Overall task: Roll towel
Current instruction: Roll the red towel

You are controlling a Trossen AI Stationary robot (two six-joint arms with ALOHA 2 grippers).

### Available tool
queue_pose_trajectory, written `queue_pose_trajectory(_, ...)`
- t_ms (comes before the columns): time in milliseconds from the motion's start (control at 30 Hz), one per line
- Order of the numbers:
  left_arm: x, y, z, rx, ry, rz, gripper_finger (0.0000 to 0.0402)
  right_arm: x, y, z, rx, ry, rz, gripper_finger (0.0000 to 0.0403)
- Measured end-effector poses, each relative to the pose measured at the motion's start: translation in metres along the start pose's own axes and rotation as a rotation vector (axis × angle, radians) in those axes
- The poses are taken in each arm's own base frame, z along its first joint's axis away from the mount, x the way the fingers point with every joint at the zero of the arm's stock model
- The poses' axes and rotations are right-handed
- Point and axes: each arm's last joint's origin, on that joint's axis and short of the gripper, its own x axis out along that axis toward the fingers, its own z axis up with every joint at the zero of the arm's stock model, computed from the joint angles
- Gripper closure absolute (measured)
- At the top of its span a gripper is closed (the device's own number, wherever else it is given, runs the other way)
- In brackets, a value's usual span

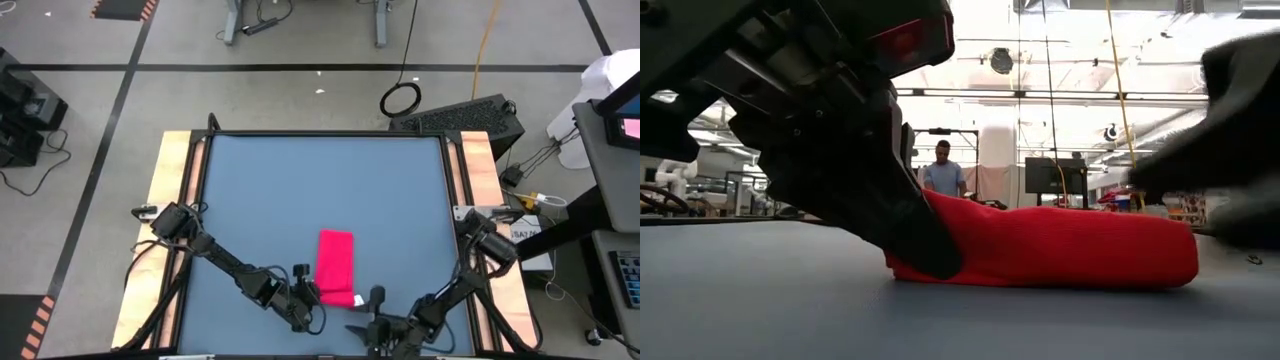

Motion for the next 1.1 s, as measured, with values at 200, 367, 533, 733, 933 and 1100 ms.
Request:
queue_pose_trajectory(200, 0.0, 0.0, -0.001, -0.004, 0.008, -0.01, 0.0366, 0.015, -0.003, -0.011, 0.017, 0.012, -0.056, 0.0209)
queue_pose_trajectory(367, 0.001, 0.0, -0.001, -0.021, 0.014, -0.015, 0.0363, 0.025, -0.012, -0.012, 0.069, 0.036, -0.095, 0.0223)
queue_pose_trajectory(533, 0.001, 0.0, -0.001, -0.021, 0.017, -0.02, 0.0362, 0.028, -0.016, -0.014, 0.106, 0.051, -0.121, 0.022)
queue_pose_trajectory(733, 0.001, 0.0, -0.003, -0.014, 0.033, -0.022, 0.0362, 0.024, -0.013, -0.01, 0.037, 0.025, -0.122, 0.0198)
queue_pose_trajectory(933, 0.001, 0.0, -0.004, -0.011, 0.041, -0.019, 0.0361, 0.027, -0.015, -0.012, 0.045, 0.053, -0.125, 0.0179)
queue_pose_trajectory(1100, 0.0, -0.001, -0.004, -0.007, 0.041, -0.022, 0.0361, 0.037, -0.024, -0.017, 0.15, 0.139, -0.072, 0.0193)
